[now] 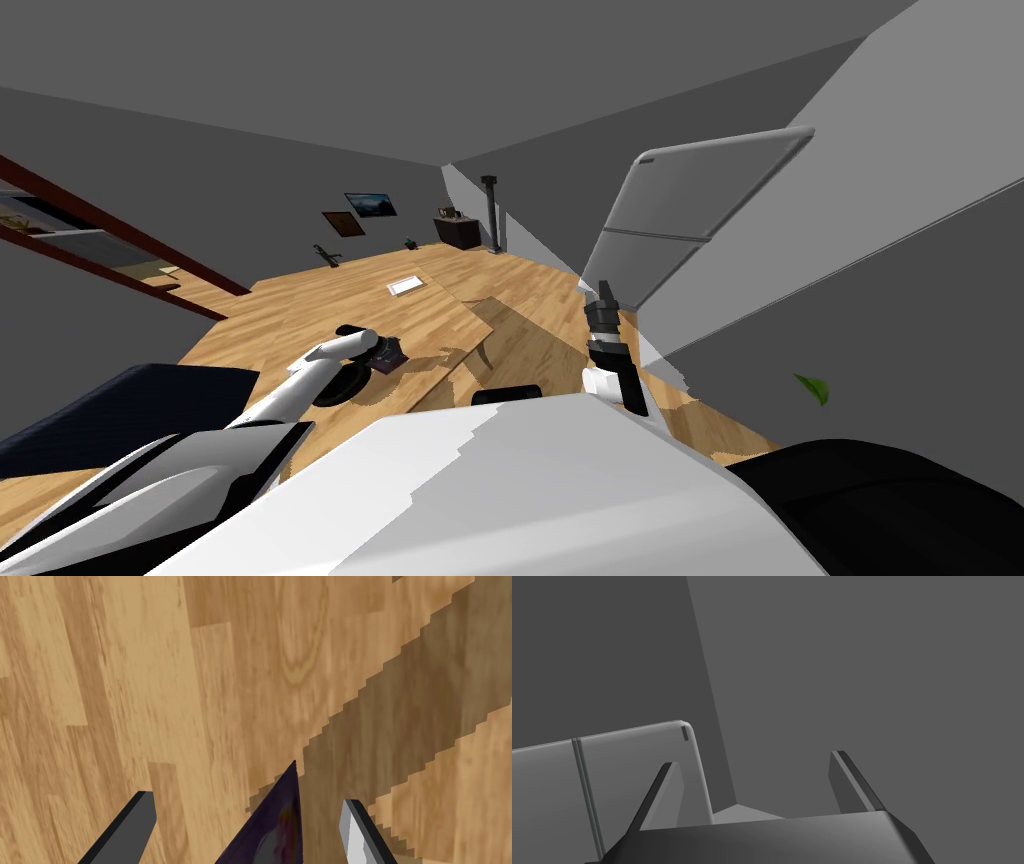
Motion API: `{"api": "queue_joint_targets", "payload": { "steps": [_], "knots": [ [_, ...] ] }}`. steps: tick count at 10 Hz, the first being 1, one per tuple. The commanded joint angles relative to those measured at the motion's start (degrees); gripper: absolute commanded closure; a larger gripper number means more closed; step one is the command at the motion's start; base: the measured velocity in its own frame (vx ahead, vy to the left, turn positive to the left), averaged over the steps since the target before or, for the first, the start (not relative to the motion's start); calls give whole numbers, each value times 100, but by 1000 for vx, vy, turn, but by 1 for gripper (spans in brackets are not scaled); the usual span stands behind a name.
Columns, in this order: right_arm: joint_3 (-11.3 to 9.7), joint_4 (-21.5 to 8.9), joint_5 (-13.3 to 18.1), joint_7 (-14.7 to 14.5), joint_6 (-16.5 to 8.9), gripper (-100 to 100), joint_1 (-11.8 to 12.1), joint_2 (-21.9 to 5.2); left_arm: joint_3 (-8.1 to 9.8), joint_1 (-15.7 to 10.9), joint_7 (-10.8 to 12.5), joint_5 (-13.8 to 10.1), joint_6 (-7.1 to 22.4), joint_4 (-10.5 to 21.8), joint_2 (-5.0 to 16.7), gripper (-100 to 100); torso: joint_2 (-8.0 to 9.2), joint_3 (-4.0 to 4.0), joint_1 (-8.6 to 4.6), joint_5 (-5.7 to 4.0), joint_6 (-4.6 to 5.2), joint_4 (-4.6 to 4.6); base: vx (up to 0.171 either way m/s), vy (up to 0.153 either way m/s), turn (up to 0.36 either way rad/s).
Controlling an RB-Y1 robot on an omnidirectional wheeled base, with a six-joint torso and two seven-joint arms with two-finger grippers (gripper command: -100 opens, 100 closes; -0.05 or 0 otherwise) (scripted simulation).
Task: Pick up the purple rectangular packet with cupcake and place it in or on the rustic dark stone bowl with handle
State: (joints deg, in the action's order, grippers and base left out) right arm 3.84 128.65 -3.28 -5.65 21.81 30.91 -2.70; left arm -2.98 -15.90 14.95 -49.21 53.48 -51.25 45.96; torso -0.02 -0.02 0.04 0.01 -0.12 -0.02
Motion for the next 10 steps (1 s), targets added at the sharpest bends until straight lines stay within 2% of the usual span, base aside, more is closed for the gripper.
{"api": "queue_joint_targets", "payload": {
  "steps": [1,2,3,4,5,7,8,9,10],
  "knots": [
    [0,0,0,0,0,0,0,0,4,-80,10,-142,286,234,180,-100,0,0,0,0,0,0,11,-8,-101],
    [0,0,0,0,0,0,-1,0,4,-80,10,-142,340,234,180,-100,-1,0,-2,-1,4,0,11,-6,-68],
    [0,0,0,0,0,0,0,0,6,-155,-13,-274,553,458,344,-100,-1,0,-2,0,1,0,16,-11,-95],
    [0,0,0,0,0,0,0,0,6,-155,-13,-274,615,472,344,-100,-2,-1,-3,-1,3,0,15,-7,-50],
    [0,0,0,0,0,0,0,0,10,-218,-42,-395,826,696,500,-100,-2,-1,-2,-1,1,0,17,-9,-78],
    [0,0,0,0,0,0,0,0,10,-218,-42,-395,877,696,500,-100,0,0,-2,0,0,0,6,-3,-19],
    [0,0,0,0,0,0,0,0,14,-269,-75,-505,1121,906,647,-100,2,1,0,0,0,0,6,-6,-73],
    [0,0,0,0,0,0,0,0,14,-269,-75,-505,1121,906,647,-100,2,1,-1,-1,2,1,7,-3,-39],
    [0,0,0,0,0,0,0,0,19,-309,-111,-603,1347,1100,781,-100,1,1,-1,0,1,0,10,-4,-59]
  ]
}}
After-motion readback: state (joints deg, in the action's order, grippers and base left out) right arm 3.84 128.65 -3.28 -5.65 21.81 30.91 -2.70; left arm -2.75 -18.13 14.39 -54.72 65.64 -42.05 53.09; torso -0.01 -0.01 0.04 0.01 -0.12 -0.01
